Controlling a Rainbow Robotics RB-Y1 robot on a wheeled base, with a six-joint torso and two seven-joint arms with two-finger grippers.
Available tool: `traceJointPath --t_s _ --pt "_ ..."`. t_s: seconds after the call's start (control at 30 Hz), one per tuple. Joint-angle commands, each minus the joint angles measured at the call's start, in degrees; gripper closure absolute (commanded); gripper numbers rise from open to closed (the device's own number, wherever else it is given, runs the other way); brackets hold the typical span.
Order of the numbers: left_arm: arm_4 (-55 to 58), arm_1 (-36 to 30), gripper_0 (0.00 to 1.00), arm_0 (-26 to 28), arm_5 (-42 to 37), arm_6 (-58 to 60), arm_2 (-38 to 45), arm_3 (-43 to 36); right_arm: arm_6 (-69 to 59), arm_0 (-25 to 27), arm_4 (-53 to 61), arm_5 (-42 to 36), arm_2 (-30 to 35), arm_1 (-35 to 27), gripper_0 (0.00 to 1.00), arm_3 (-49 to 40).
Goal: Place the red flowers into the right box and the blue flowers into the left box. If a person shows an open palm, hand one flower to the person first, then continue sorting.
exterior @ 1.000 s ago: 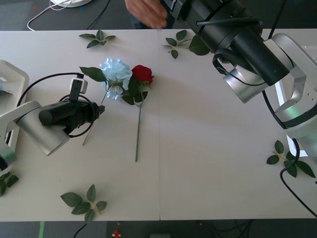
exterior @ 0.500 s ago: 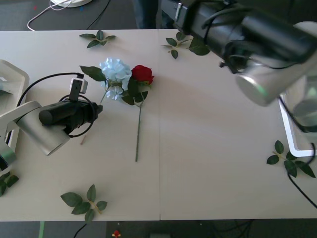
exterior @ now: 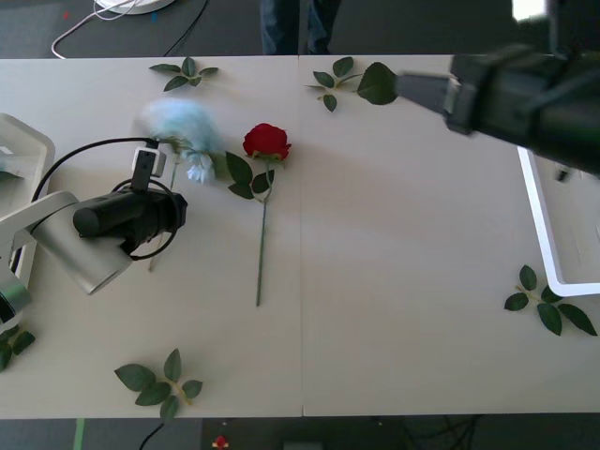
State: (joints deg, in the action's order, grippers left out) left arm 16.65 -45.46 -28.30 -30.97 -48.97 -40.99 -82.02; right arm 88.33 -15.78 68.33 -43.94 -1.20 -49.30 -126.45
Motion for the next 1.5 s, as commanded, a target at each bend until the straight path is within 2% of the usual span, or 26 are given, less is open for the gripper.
traceJointPath --t_s 0.03,0.13,0.37,0.57,0.7,0.87,1.1,1.27,1.5 --pt "-0.6 -1.7 1.00 0.1 0.6 -1.3 -0.4 -0.4 9.3 6.5 9.6 0.0 6.1 -5.9 0.00 -3.8" --pt "-0.6 -1.7 1.00 0.1 0.6 -1.3 -0.4 -0.4 14.0 10.0 15.8 -0.1 8.8 -7.3 0.00 -4.8" --pt "-1.1 -1.2 1.00 0.5 2.1 -1.0 -0.1 -1.0 34.5 19.1 37.5 -0.3 14.6 -10.2 0.00 -4.7" --pt "-0.4 -1.6 1.00 0.5 -0.4 -0.7 3.0 -6.0 46.7 23.4 45.8 -0.3 15.5 -11.3 0.00 -5.9" --pt "0.4 -1.6 1.00 0.5 -11.3 -0.7 9.0 -14.6 52.6 24.8 50.2 -0.3 15.6 -11.4 0.00 -6.9" --pt "5.4 -0.9 1.00 0.6 -29.2 -0.9 21.4 -28.7 57.7 25.8 54.2 -1.1 15.6 -11.5 0.00 -7.1" --pt "10.0 0.6 1.00 0.6 -52.4 -1.7 38.4 -43.4 59.2 26.2 55.6 -2.9 15.5 -11.5 0.00 -6.4" --pt "14.9 0.8 1.00 0.6 -61.9 -3.1 48.4 -47.6 59.6 26.7 56.2 -2.9 15.5 -11.5 0.00 -6.3" --pt "17.5 0.8 1.00 0.6 -64.6 -4.4 52.1 -48.8 59.8 26.9 56.2 -2.9 15.6 -11.5 0.00 -6.3"
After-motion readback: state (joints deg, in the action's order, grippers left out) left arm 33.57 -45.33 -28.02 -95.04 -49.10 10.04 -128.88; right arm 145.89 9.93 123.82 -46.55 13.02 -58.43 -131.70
